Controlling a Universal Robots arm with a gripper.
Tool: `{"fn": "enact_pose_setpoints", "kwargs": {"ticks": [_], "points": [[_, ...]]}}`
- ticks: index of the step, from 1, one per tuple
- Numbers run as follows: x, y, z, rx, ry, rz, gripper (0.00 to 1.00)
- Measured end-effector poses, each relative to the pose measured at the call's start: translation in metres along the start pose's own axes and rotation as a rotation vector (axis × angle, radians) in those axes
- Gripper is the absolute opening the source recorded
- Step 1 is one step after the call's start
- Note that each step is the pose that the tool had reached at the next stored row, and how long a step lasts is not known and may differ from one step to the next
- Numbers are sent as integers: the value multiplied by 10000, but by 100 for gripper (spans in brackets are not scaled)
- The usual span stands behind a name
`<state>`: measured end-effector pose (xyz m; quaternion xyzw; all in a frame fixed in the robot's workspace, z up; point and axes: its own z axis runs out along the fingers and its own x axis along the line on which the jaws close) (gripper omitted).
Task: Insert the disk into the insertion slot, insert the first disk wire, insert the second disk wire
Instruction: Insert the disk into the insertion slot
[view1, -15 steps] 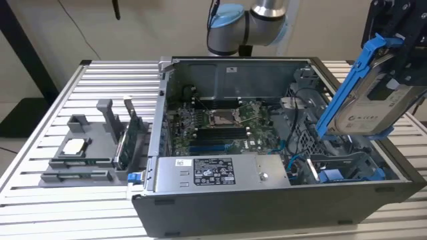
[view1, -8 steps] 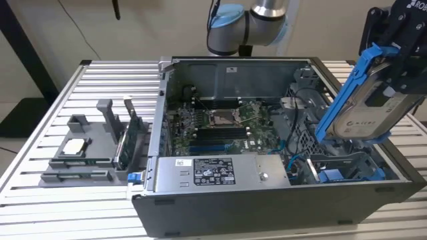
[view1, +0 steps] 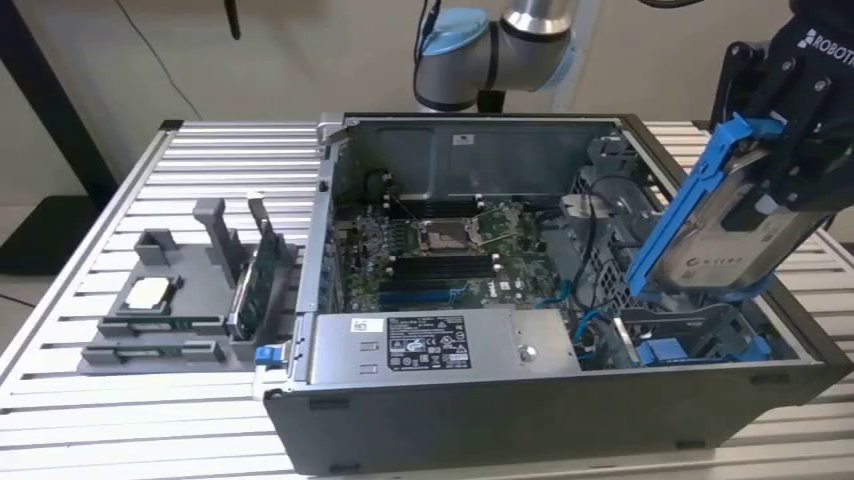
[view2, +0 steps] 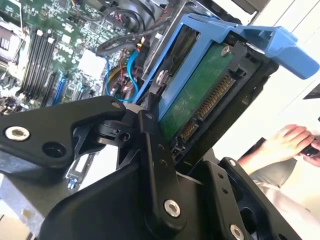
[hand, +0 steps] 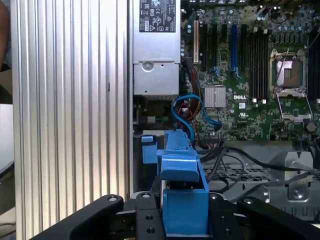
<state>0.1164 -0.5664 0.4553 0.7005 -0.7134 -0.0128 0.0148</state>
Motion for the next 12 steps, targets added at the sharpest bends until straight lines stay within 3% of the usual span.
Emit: {"fn": "enact_pose_setpoints", "kwargs": {"ticks": [6,12], "points": [[0,-8,81,0,1,1,33],[0,-10,85,0,0,0,33]]}}
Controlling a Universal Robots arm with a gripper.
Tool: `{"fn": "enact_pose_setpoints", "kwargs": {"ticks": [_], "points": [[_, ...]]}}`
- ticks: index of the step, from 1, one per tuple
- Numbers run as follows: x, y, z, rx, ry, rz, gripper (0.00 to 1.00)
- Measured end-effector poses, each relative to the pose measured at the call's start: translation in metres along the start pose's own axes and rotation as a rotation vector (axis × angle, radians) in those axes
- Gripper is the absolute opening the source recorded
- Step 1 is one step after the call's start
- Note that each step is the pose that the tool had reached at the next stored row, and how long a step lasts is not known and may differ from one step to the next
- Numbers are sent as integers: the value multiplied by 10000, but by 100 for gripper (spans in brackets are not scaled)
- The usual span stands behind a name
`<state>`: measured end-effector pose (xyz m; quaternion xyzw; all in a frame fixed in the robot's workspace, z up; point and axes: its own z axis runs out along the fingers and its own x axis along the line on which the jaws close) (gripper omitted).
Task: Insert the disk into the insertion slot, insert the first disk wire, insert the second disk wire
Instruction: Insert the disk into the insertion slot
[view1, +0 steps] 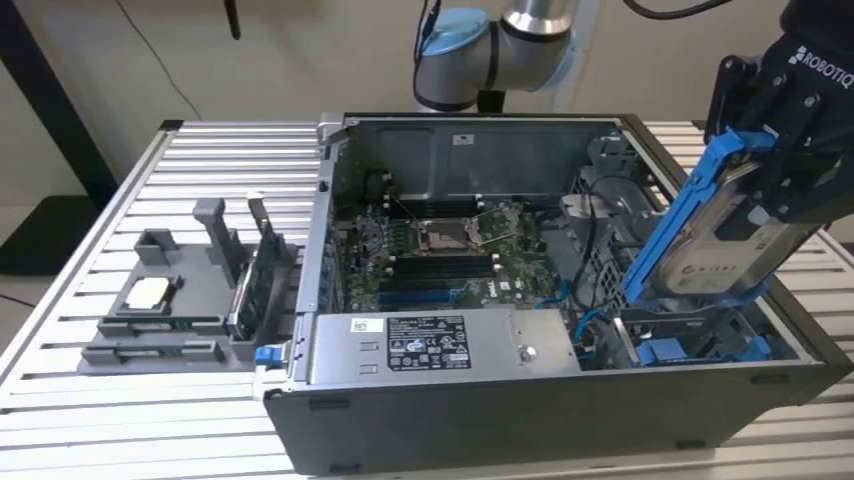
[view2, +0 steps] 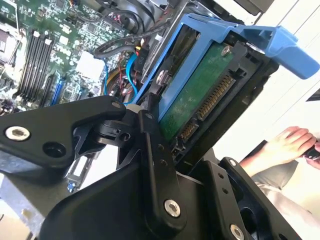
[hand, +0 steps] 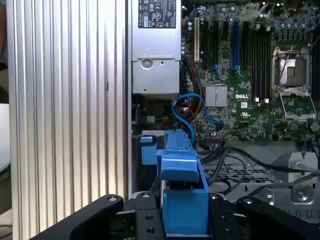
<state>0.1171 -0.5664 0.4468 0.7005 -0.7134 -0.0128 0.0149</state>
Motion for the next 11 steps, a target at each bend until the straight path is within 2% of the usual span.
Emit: {"fn": "enact_pose_setpoints", "kwargs": {"ticks": [11], "points": [[0,-3,62,0,0,0,33]]}}
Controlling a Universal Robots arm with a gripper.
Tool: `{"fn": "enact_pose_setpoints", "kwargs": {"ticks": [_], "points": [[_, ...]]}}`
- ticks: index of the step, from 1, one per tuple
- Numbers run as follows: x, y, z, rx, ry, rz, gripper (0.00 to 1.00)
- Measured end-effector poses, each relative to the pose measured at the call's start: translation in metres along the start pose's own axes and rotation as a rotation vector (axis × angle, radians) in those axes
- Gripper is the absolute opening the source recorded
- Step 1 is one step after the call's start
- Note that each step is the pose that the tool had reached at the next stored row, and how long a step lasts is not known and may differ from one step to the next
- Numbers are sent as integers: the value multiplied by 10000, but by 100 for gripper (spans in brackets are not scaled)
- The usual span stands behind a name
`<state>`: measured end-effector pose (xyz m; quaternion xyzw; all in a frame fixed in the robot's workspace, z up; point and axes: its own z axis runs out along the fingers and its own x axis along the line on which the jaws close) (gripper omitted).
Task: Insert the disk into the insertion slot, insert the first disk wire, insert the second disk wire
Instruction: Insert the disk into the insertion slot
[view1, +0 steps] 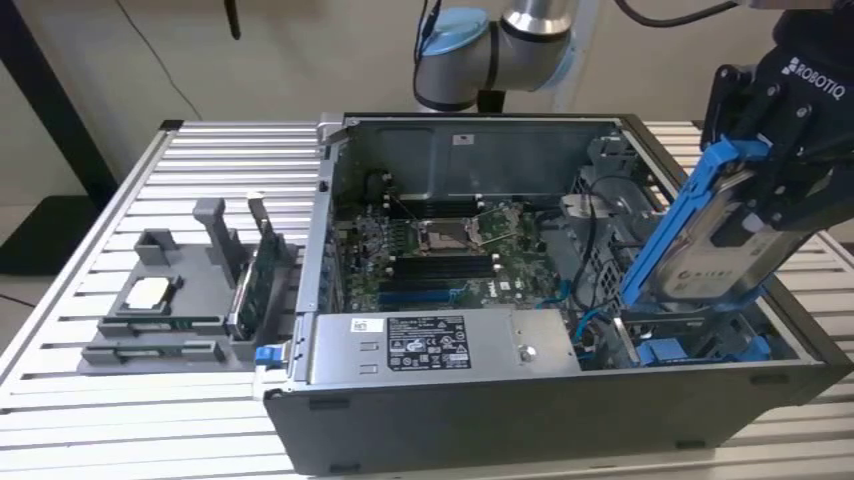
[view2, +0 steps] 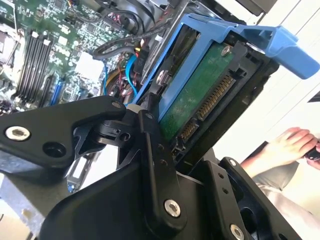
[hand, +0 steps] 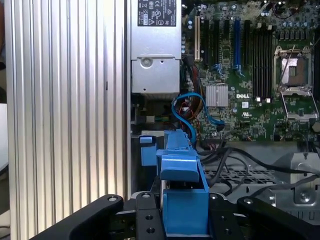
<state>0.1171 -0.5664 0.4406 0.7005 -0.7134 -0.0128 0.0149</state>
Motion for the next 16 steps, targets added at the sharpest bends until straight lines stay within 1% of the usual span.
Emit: {"fn": "enact_pose_setpoints", "kwargs": {"ticks": [16], "points": [[0,-2,67,0,1,0,33]]}}
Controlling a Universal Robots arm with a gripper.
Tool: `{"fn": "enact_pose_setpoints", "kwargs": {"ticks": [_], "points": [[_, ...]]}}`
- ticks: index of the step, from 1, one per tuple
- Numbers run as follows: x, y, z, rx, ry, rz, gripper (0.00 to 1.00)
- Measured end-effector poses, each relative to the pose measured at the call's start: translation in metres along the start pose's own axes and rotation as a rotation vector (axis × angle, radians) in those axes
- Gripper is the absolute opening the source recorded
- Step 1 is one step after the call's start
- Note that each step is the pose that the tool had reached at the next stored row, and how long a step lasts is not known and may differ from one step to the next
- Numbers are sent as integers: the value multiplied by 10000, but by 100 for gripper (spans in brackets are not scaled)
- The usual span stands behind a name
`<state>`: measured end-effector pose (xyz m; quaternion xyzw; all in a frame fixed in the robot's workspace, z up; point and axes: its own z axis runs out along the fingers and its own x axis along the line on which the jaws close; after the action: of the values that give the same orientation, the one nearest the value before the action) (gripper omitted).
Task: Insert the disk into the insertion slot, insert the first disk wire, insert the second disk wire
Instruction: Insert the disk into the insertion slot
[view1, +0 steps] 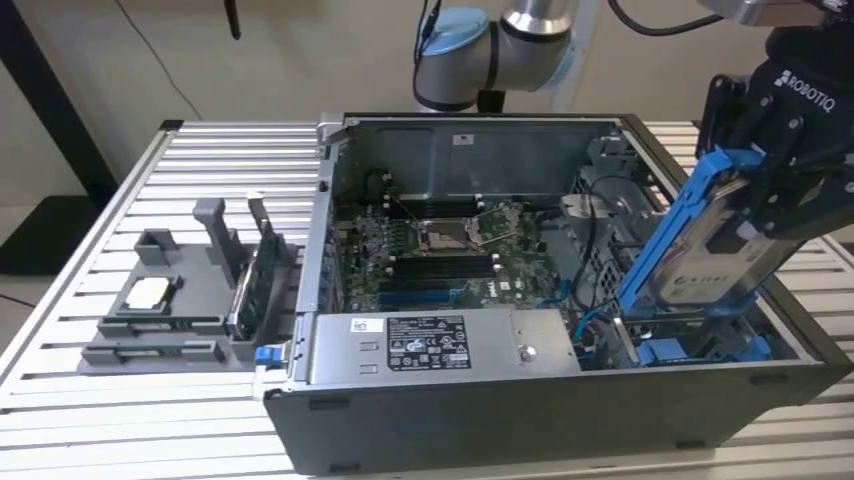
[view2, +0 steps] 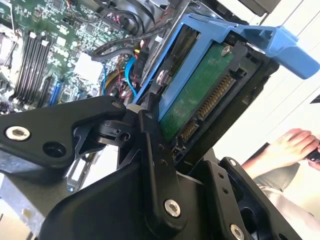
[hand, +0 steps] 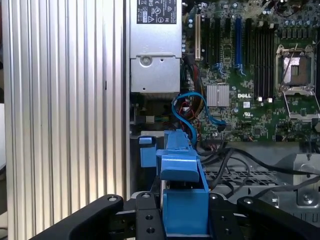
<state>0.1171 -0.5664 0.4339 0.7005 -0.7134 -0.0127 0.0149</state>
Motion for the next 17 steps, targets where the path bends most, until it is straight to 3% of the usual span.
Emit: {"fn": "enact_pose_setpoints", "kwargs": {"ticks": [17], "points": [[-1,-5,74,0,1,0,33]]}}
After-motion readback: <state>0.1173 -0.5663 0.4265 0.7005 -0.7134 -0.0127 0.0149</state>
